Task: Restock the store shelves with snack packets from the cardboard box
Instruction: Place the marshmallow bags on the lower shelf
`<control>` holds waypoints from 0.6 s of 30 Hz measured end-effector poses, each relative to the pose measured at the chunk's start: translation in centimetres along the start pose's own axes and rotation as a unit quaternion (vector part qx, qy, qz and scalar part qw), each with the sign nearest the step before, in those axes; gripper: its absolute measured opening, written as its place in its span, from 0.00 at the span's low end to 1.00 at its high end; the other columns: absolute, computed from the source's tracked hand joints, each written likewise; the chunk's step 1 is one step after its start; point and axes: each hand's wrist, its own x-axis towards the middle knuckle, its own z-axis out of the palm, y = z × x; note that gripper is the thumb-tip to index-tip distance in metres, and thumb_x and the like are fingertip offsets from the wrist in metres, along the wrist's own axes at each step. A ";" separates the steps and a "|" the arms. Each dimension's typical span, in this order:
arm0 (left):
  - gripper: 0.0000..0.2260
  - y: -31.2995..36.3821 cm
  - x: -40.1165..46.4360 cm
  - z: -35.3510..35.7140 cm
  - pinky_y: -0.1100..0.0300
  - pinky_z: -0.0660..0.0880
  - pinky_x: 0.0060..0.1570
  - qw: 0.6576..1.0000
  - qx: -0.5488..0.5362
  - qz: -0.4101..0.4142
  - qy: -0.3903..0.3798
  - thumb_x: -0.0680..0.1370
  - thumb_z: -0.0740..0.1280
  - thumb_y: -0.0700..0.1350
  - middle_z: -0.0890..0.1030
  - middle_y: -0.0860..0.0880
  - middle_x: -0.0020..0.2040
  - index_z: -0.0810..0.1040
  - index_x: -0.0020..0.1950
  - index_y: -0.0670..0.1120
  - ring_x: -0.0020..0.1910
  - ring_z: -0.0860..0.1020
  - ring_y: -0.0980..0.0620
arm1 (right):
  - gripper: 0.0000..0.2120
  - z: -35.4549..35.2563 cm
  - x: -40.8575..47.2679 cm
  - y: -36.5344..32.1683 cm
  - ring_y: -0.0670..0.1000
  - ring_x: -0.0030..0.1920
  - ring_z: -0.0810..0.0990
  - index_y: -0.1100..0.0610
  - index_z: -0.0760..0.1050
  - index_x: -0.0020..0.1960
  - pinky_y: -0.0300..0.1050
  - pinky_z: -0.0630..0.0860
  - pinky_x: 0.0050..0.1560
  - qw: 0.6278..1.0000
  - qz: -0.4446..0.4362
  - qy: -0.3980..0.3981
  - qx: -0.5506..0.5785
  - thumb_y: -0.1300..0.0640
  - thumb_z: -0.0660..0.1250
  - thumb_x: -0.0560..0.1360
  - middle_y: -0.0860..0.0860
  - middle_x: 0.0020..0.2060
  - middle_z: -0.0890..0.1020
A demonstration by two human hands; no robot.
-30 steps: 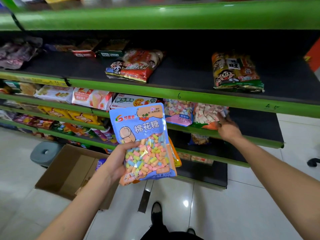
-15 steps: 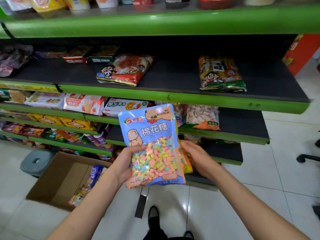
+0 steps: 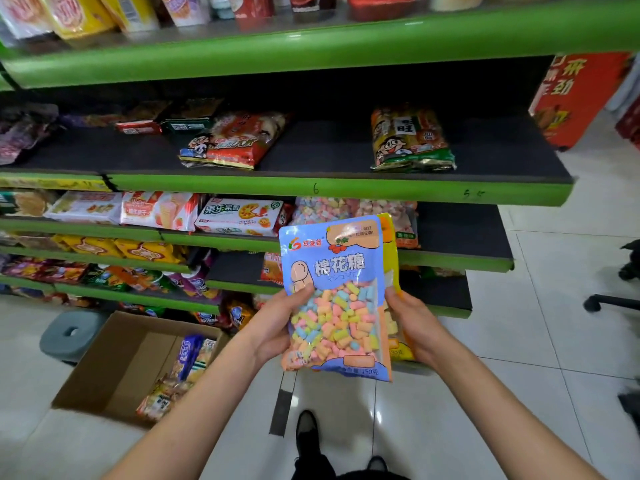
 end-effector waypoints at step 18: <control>0.21 1.3 -0.6 -4.0 0.43 0.81 0.55 0.996 -0.044 0.080 0.009 0.84 0.55 0.56 0.80 0.42 0.67 0.76 0.69 0.47 0.64 0.80 0.39 | 0.16 -6.9 -3.6 -1.1 0.61 0.54 0.85 0.52 0.79 0.62 0.59 0.83 0.45 0.992 -0.041 0.033 0.111 0.47 0.57 0.84 0.58 0.55 0.85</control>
